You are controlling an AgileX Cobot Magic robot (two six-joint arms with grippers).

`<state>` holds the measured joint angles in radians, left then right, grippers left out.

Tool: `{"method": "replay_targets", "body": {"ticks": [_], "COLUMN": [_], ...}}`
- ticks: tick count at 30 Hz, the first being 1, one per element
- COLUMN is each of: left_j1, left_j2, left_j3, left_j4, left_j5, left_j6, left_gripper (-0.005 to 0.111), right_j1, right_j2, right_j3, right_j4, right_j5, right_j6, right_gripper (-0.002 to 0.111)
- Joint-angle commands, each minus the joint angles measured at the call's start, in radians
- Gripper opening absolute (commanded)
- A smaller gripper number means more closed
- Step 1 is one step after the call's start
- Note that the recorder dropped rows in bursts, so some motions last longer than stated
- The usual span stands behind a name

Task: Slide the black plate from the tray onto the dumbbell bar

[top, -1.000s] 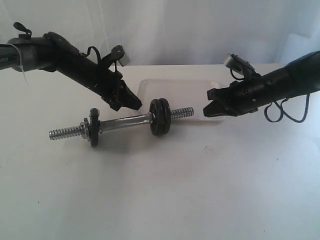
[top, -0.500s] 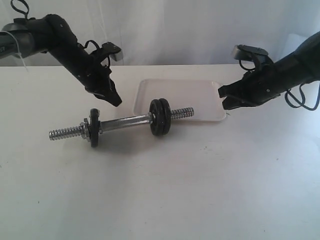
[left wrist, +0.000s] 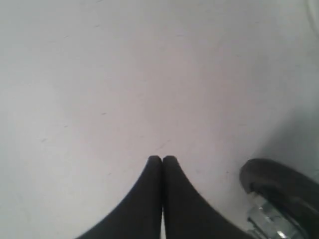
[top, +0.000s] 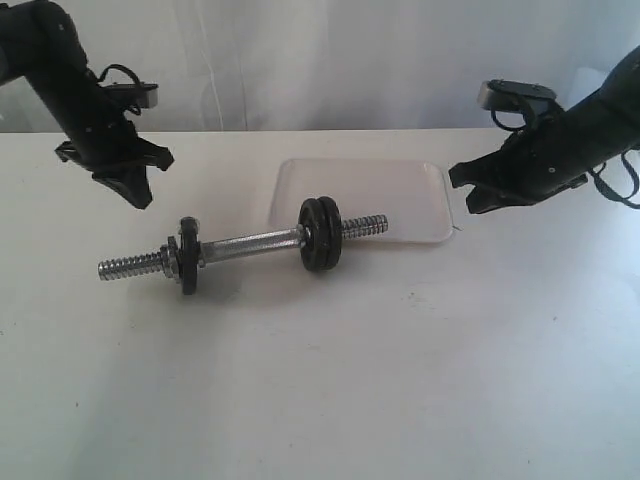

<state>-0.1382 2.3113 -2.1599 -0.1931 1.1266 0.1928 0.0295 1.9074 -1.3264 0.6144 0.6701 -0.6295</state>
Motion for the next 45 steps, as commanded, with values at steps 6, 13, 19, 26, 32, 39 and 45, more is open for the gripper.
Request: {"method": "replay_targets", "body": {"ticks": [6, 13, 19, 26, 32, 39, 45], "left_j1": [0.028, 0.042, 0.141, 0.176, 0.176, 0.176, 0.176], "left_j2": [-0.108, -0.219, -0.329, -0.431, -0.539, -0.729, -0.948], "left_j3": [-0.003, 0.167, 0.326, 0.503, 0.593, 0.688, 0.754], "left_j4": [0.172, 0.253, 0.232, 0.236, 0.207, 0.205, 0.193], "left_j5": [0.094, 0.094, 0.094, 0.074, 0.056, 0.035, -0.035], "left_j6": [-0.175, -0.193, -0.173, -0.168, -0.136, -0.11, -0.114], "left_gripper": [0.0, 0.0, 0.0, 0.0, 0.0, 0.0, 0.0], "right_j1": [-0.03, -0.053, -0.053, -0.053, -0.053, -0.053, -0.053], "right_j2": [-0.065, -0.068, -0.112, -0.118, -0.19, -0.377, -0.596], "right_j3": [-0.004, -0.004, -0.004, -0.004, 0.001, 0.002, 0.005], "right_j4": [-0.353, -0.364, -0.371, -0.371, -0.36, -0.362, -0.364], "right_j5": [0.093, 0.206, 0.207, 0.215, 0.277, 0.337, 0.341], "right_j6": [0.38, 0.38, 0.38, 0.365, 0.36, 0.36, 0.363], "right_gripper": [0.0, 0.0, 0.0, 0.0, 0.0, 0.0, 0.0]}}
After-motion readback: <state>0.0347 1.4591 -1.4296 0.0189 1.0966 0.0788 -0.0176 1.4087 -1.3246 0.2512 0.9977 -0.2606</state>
